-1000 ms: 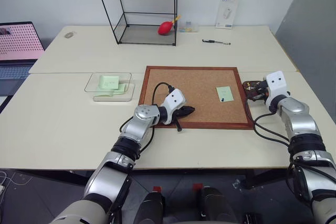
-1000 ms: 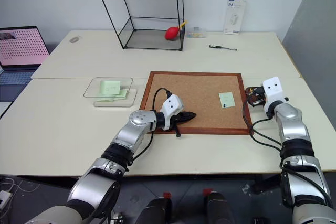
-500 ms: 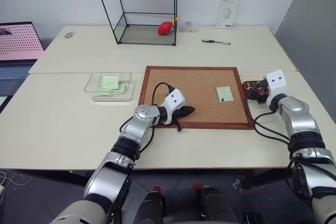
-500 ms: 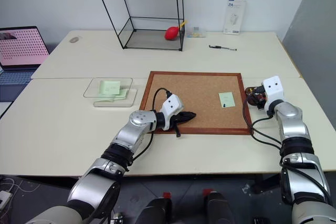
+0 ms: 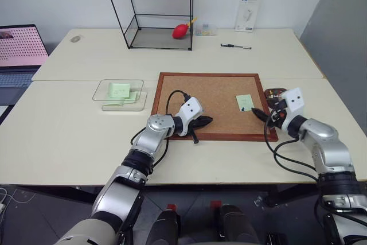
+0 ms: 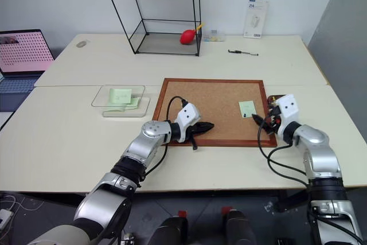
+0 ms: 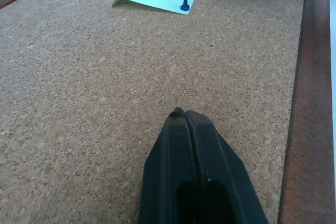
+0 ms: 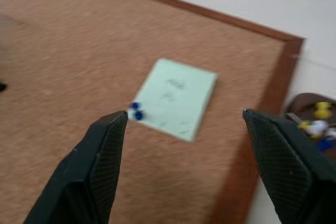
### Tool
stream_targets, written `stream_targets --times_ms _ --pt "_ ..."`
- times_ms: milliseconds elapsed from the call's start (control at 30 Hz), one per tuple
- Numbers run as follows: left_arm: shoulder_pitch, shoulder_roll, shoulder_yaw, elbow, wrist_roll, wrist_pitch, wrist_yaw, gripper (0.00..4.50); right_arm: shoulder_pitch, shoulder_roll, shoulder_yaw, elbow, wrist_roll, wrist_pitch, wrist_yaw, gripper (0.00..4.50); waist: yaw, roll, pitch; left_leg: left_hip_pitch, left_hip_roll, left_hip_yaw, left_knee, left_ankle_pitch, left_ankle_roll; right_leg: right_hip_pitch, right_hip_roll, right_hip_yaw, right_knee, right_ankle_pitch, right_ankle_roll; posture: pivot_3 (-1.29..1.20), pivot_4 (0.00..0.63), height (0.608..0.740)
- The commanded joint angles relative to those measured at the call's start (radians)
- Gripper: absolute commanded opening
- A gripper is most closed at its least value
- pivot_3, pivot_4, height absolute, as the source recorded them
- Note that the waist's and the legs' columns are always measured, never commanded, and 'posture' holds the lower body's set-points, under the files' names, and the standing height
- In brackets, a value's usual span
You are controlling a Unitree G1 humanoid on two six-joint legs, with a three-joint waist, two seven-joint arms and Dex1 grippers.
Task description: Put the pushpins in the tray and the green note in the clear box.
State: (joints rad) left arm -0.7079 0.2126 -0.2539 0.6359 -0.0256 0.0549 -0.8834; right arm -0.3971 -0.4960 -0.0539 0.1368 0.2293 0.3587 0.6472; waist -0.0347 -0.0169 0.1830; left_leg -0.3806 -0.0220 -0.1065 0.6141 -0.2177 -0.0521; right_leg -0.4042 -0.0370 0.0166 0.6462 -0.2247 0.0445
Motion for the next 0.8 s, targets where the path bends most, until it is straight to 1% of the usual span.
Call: stream_targets --times_ms 33,267,333,367,433,533,567,633,667,800 --pt "0.022 -0.005 -0.031 0.052 0.039 0.015 -0.005 0.0 -0.039 0.025 0.019 0.006 -0.014 -0.013 -0.011 3.72 0.002 0.0 0.0 0.0 0.0 0.0 0.0 0.0 0.0 0.0 0.0 0.0 0.0 0.0 0.0 0.0 0.15 0.74" --pt "0.026 -0.001 -0.029 0.039 0.038 0.018 -0.003 0.0 -0.115 0.059 0.025 0.157 -0.032 -0.064 -0.027 3.72 0.002 0.0 0.0 -0.001 0.0 0.0 0.0 0.0 0.0 0.0 0.0 0.0 -0.001 0.0 0.0 0.0 0.15 0.74" --pt "0.03 0.002 -0.028 0.034 0.038 0.019 -0.003 0.0 -0.123 0.06 0.022 0.186 -0.035 -0.079 -0.025 3.35 0.002 0.0 0.0 -0.001 0.0 0.0 0.0 0.0 0.0 0.0 0.0 0.0 -0.001 0.0 0.0 0.0 0.15 0.74" --pt "0.031 0.004 -0.028 0.032 0.038 0.019 -0.003 0.0 -0.127 0.06 0.02 0.199 -0.037 -0.085 -0.024 3.27 0.002 0.0 0.0 -0.001 0.0 0.0 0.0 0.0 0.0 0.0 0.0 0.0 -0.001 0.0 0.0 0.0 0.15 0.74" --pt "0.034 0.006 -0.027 0.03 0.038 0.02 -0.003 0.0 -0.133 0.059 0.018 0.22 -0.039 -0.095 -0.02 2.8 0.002 0.0 0.0 -0.001 0.0 0.0 0.0 0.0 0.0 0.0 0.0 0.0 -0.001 0.0 0.0 0.0 0.15 0.74" --pt "0.035 0.008 -0.027 0.029 0.038 0.021 -0.003 0.0 -0.139 0.058 0.019 0.237 -0.043 -0.103 -0.016 2.28 0.002 0.0 0.0 -0.001 0.0 0.0 0.0 0.0 0.0 0.0 0.0 0.0 -0.001 0.0 0.0 0.0 0.15 0.74" --pt "0.035 0.008 -0.027 0.028 0.038 0.021 -0.003 0.0 -0.14 0.058 0.019 0.241 -0.044 -0.105 -0.015 2.01 0.002 0.0 0.0 -0.001 0.0 0.0 0.0 0.0 0.0 0.0 0.0 0.0 -0.001 0.0 0.0 0.0 0.15 0.74" --pt "0.037 0.008 -0.027 0.026 0.037 0.022 -0.002 0.0 -0.139 0.058 0.018 0.243 -0.045 -0.108 -0.013 1.66 0.002 0.0 0.0 0.0 0.0 0.0 0.0 0.0 0.0 0.0 0.0 0.0 -0.001 0.0 0.0 0.0 0.15 0.74" --pt "0.038 0.008 -0.027 0.025 0.037 0.022 -0.002 0.0 -0.139 0.058 0.018 0.244 -0.045 -0.109 -0.013 1.34 0.001 0.0 0.0 0.0 0.0 0.0 0.0 0.0 0.0 0.0 0.0 0.0 -0.001 0.0 0.0 0.0 0.15 0.74" --pt "0.038 0.009 -0.029 0.024 0.038 0.022 -0.004 0.0 -0.134 0.06 0.019 0.235 -0.045 -0.107 -0.011 0.67 0.002 0.0 0.0 -0.001 0.0 0.0 0.0 0.0 0.0 0.0 0.0 0.0 -0.001 0.0 0.0 0.0 0.15 0.74"
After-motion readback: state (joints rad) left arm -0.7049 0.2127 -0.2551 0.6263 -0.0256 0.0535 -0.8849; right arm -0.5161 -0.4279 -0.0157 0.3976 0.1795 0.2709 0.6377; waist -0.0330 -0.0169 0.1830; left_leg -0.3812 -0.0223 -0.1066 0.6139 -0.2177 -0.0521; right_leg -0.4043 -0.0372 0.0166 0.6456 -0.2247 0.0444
